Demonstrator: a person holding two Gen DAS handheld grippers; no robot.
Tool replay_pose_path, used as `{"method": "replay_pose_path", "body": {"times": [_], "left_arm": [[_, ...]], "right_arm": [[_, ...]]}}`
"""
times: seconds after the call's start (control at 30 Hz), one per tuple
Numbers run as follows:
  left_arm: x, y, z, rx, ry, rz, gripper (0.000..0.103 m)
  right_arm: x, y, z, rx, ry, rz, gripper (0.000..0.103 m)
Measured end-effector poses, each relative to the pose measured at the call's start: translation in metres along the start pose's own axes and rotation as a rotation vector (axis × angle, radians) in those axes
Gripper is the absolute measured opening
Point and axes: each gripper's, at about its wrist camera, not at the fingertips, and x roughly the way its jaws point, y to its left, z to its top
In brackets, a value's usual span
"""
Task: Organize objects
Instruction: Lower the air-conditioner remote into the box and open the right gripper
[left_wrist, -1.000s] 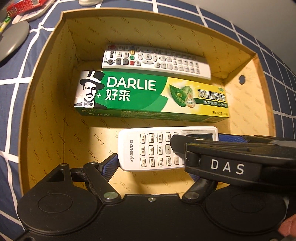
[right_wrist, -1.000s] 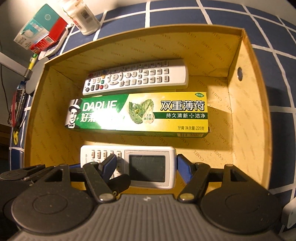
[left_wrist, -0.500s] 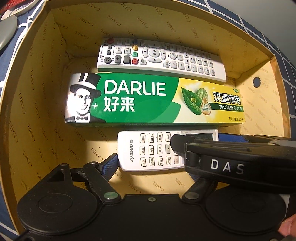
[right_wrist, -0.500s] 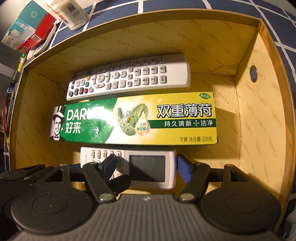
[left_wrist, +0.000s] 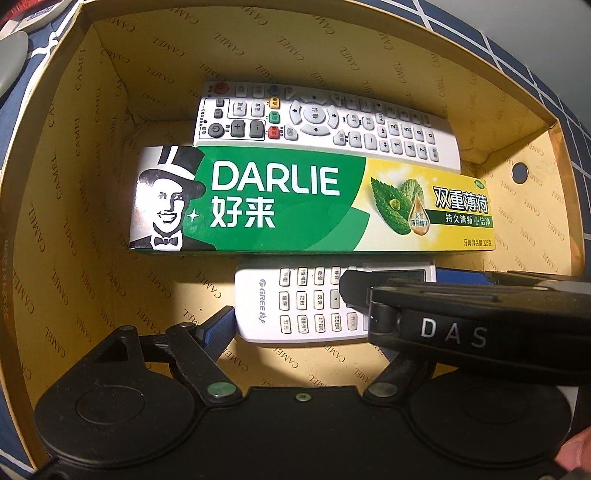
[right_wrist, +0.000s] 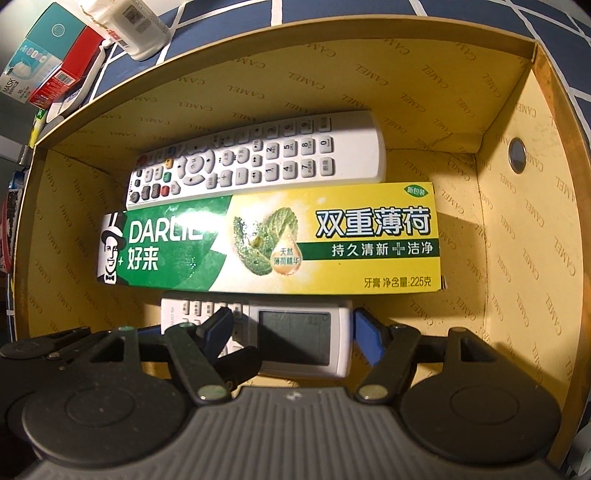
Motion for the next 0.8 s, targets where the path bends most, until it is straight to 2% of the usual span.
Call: {"method": "replay_pose_path", "body": {"times": [0.13, 0.33, 0.4, 0.47, 0.6, 0.7, 0.8], "left_arm": [[-0.001, 0.001, -0.006, -0.003, -0.002, 0.002, 0.077], [-0.007, 0.002, -0.02, -0.012, -0.01, 0.009, 0.079], [-0.011, 0.002, -0.025, -0.012, -0.02, 0.018, 0.081], [-0.016, 0.001, -0.031, -0.016, -0.032, 0.025, 0.085], [-0.028, 0.001, -0.042, -0.031, -0.06, 0.038, 0.086], [-0.038, 0.0, -0.055, -0.038, -0.079, 0.056, 0.088], [-0.051, -0.003, -0.06, -0.054, -0.106, 0.067, 0.096]], "right_arm": [[0.003, 0.004, 0.002, -0.003, 0.0, 0.0, 0.071], [0.001, 0.003, 0.0, -0.003, -0.001, -0.019, 0.077], [-0.002, 0.004, -0.002, -0.008, -0.01, -0.024, 0.083], [-0.007, 0.005, -0.003, -0.012, -0.023, -0.025, 0.083], [-0.018, 0.008, -0.008, -0.023, -0.047, -0.017, 0.084], [-0.027, 0.012, -0.011, -0.036, -0.07, -0.014, 0.09], [-0.039, 0.013, -0.015, -0.044, -0.093, 0.001, 0.095]]}}
